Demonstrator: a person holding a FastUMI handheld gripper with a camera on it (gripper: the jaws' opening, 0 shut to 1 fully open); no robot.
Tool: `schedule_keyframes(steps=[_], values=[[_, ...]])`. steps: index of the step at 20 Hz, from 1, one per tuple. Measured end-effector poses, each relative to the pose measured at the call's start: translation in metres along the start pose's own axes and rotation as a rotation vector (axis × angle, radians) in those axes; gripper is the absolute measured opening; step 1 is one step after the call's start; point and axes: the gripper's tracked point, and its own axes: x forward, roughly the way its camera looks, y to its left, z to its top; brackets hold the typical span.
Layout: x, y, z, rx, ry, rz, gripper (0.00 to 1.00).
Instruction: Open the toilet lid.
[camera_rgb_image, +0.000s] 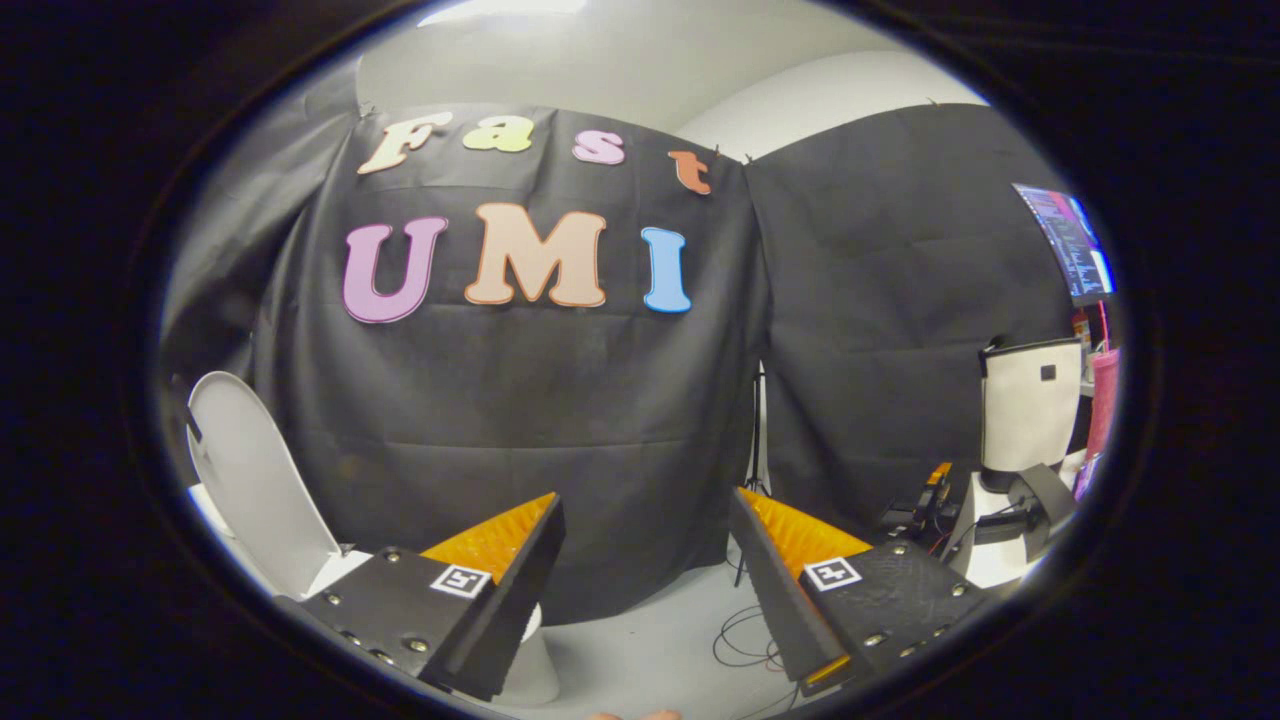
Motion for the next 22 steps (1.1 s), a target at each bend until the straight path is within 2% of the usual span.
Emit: schedule_keyframes(steps=[8, 11, 17, 22], values=[[0.003, -0.005, -0.012, 0.012, 0.039, 0.007, 0.98], [0.013, -0.006, -0.020, 0.012, 0.056, 0.041, 0.98], [0.061, -0.015, -0.062, 0.031, 0.155, 0.193, 0.98], [0.107, -0.034, -0.066, -0.007, 0.188, 0.367, 0.98]])
